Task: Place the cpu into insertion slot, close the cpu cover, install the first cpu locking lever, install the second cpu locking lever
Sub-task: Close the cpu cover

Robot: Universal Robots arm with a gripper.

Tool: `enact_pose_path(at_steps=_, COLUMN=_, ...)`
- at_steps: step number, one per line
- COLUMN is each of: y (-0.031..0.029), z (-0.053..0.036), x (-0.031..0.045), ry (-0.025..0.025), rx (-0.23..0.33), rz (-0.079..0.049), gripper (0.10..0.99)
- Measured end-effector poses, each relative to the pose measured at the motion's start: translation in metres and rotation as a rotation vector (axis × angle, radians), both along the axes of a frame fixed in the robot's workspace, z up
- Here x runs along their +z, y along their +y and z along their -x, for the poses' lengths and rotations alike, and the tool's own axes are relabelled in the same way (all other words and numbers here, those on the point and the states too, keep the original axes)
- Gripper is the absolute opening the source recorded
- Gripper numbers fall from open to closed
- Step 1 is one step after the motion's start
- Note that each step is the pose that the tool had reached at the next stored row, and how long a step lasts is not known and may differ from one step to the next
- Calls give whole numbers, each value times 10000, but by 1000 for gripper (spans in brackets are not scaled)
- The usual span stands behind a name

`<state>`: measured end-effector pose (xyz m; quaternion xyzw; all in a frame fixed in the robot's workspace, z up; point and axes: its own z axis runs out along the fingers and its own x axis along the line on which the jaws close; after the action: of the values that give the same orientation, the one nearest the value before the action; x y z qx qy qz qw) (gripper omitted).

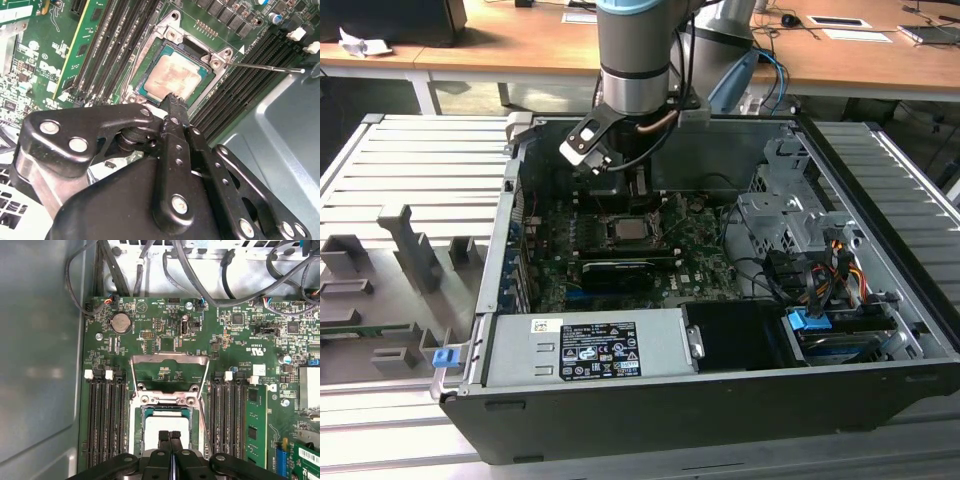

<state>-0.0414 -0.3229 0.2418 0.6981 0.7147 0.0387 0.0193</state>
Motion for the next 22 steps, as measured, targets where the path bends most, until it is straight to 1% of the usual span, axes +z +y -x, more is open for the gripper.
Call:
enact_pose_path(at_steps=11, y=0, z=-1, x=22, ry=1, rx=0, rz=2, gripper=106)
enact_pose_path(at_steps=17, y=0, z=-7, x=66, ry=0, rx=2, rz=0, gripper=106)
enact_pose_path(at_steps=22, y=2, z=-9, x=239, ry=1, rx=2, rz=1, gripper=106)
